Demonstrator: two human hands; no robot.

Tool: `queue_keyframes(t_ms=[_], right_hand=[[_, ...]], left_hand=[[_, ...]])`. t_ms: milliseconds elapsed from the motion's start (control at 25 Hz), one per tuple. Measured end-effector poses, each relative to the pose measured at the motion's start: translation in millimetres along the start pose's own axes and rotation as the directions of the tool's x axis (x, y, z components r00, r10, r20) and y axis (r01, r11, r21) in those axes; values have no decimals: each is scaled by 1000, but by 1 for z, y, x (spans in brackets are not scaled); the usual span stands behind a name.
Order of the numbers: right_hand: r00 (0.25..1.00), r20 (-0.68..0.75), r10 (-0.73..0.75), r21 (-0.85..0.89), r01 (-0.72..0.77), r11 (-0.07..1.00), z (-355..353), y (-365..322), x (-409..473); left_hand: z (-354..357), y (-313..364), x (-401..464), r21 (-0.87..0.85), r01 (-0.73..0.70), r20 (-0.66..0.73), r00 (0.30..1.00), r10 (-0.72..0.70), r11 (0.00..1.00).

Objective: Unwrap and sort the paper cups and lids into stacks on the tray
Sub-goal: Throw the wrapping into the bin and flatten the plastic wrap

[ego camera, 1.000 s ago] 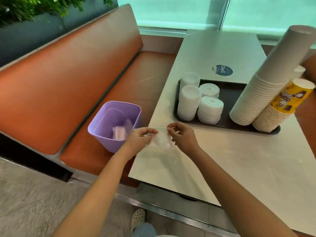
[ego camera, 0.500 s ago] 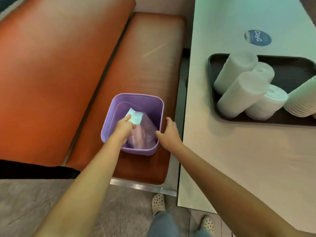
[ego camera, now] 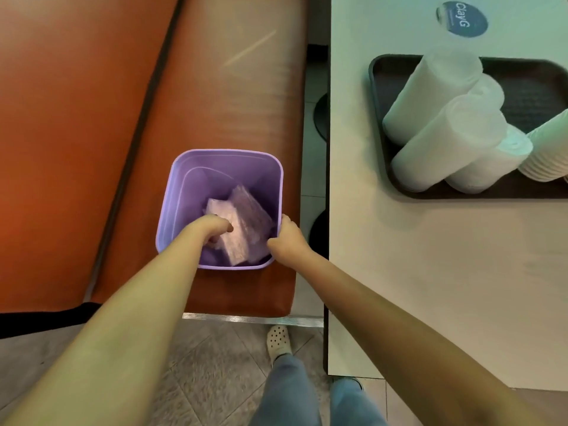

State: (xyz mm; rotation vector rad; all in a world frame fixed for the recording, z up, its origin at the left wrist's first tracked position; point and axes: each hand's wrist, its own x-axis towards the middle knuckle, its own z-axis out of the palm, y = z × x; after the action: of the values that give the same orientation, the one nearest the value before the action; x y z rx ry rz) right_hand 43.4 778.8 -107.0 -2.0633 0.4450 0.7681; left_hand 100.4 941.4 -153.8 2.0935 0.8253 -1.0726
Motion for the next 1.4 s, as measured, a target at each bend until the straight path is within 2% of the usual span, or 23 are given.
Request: queue_keyframes(t_ms=[80,160,240,320,440,520,640,760,880,960,1080,1160,1280,1400], right_hand=[[1000,-12,-20,0,20,1000,0,-3,-5],[997,-52,-63,1,64,998,-4,-11,-18],[981,-112,-160,3,162,987,-19,-24,-35],[947,-170,-273,18,280,960,-45,-33,-58],[886,-296,-358,23,381,924,-95,-27,-86],[847,-376,-375,13,409,912,-129,-8,-103],[809,-474,-348,30,410,912,-181,43,-127],[773,-537,-339,-14,393,919,-221,105,-144],[733,-571,-369,-101,383,918,-256,166,-158],[735,-583,-346,-150,321,935,-277,207,-164],[802,-541,-254,-303,97,948,-297,261,-172],[854,-469,-225,-474,-28,880,-301,287,-178],[900,-339,-274,-612,11,791,-304,311,-184],[885,-251,-393,-699,116,706,-310,324,-186]], left_hand=[[-2,10,-23,240,-28,-104,993,54,970],[-4,25,-54,352,-99,-228,955,188,931],[-6,38,-85,327,-177,-322,903,285,928],[-3,48,-124,271,-326,-378,829,412,906],[14,67,-187,169,-585,-424,683,595,793],[35,80,-224,168,-690,-381,614,691,704],[85,100,-263,185,-771,-296,548,782,610],[148,117,-291,234,-799,-221,512,830,554],[217,133,-307,279,-832,-64,483,873,480],[258,143,-310,338,-846,18,445,896,413],[306,151,-307,465,-837,157,399,904,288],[329,153,-304,549,-815,288,392,874,184],[345,153,-300,678,-731,346,417,840,83],[345,148,-301,713,-698,300,390,871,67]])
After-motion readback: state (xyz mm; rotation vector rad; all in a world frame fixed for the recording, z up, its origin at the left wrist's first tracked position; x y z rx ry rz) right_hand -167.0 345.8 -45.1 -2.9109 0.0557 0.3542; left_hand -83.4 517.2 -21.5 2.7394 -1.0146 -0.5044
